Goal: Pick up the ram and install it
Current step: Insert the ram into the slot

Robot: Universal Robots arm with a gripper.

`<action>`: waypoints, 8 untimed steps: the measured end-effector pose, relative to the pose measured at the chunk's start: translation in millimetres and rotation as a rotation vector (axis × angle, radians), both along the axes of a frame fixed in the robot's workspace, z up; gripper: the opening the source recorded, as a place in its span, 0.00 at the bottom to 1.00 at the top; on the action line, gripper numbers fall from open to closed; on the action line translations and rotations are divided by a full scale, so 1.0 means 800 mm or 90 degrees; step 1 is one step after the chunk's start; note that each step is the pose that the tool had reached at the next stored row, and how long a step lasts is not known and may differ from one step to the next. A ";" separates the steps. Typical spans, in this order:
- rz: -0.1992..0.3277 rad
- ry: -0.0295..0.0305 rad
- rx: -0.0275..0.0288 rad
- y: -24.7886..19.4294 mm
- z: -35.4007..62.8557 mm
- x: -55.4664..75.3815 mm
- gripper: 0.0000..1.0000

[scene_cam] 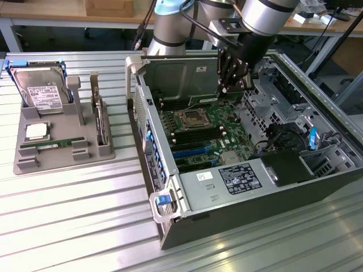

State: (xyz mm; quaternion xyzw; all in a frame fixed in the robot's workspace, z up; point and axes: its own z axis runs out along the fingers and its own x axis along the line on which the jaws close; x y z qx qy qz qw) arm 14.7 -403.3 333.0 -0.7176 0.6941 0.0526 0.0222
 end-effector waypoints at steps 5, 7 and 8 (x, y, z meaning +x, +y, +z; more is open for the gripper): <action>0.000 0.0000 0.0000 0.0000 -0.008 0.000 0.12; 0.000 0.0000 0.0000 -0.0001 -0.012 0.000 0.12; 0.000 0.0000 0.0000 -0.0001 -0.014 0.000 0.12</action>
